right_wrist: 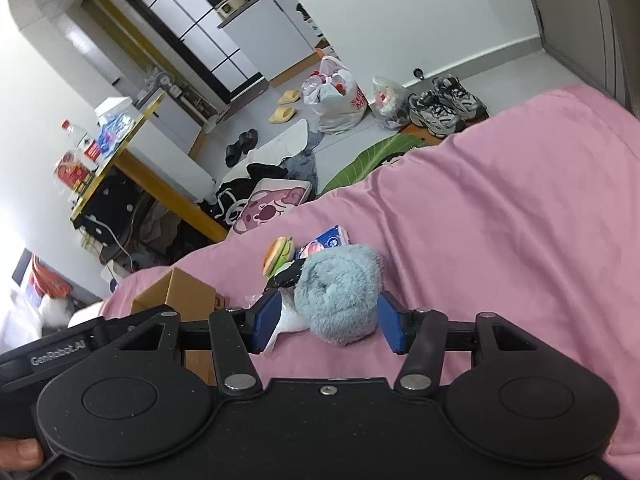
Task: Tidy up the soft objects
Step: 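Close both grippers on the grey fluffy plush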
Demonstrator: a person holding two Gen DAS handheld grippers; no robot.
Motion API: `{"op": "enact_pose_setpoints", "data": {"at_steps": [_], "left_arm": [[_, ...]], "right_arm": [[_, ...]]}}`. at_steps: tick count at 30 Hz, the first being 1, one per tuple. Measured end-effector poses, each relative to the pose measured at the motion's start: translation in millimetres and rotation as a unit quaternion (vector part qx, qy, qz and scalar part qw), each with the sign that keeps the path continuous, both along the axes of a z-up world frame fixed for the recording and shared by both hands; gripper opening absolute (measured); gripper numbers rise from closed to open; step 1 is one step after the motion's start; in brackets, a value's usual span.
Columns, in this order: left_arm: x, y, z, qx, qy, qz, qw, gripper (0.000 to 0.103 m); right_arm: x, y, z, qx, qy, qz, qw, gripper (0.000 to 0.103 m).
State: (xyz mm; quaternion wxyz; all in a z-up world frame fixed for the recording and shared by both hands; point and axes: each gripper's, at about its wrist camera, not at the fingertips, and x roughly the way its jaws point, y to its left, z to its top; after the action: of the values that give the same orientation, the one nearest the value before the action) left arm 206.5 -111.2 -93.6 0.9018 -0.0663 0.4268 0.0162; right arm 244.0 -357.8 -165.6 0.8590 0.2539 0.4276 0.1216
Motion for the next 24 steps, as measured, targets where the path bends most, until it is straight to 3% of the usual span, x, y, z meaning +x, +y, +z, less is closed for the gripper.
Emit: {"op": "enact_pose_setpoints", "data": {"at_steps": [4,11,21,24], "left_arm": [[12.6,-6.4,-7.7,-0.004,0.003,-0.015,0.9999,0.089],[42.8,-18.9,-29.4,-0.034,0.033,-0.037,0.9982,0.060],[75.1,-32.6,-57.1,-0.052,0.062,-0.061,0.9949,0.044],[82.3,-34.0,-65.5,-0.061,0.072,-0.064,0.9935,0.041]], "right_arm": [[13.3,-2.7,-14.0,0.007,0.018,-0.010,1.000,0.045],[29.5,0.0,-32.9,0.013,0.041,-0.005,0.999,0.038],[43.9,4.1,-50.5,0.031,0.063,0.006,0.998,0.024],[48.3,4.9,-57.2,0.031,0.074,0.004,0.997,0.024]]}}
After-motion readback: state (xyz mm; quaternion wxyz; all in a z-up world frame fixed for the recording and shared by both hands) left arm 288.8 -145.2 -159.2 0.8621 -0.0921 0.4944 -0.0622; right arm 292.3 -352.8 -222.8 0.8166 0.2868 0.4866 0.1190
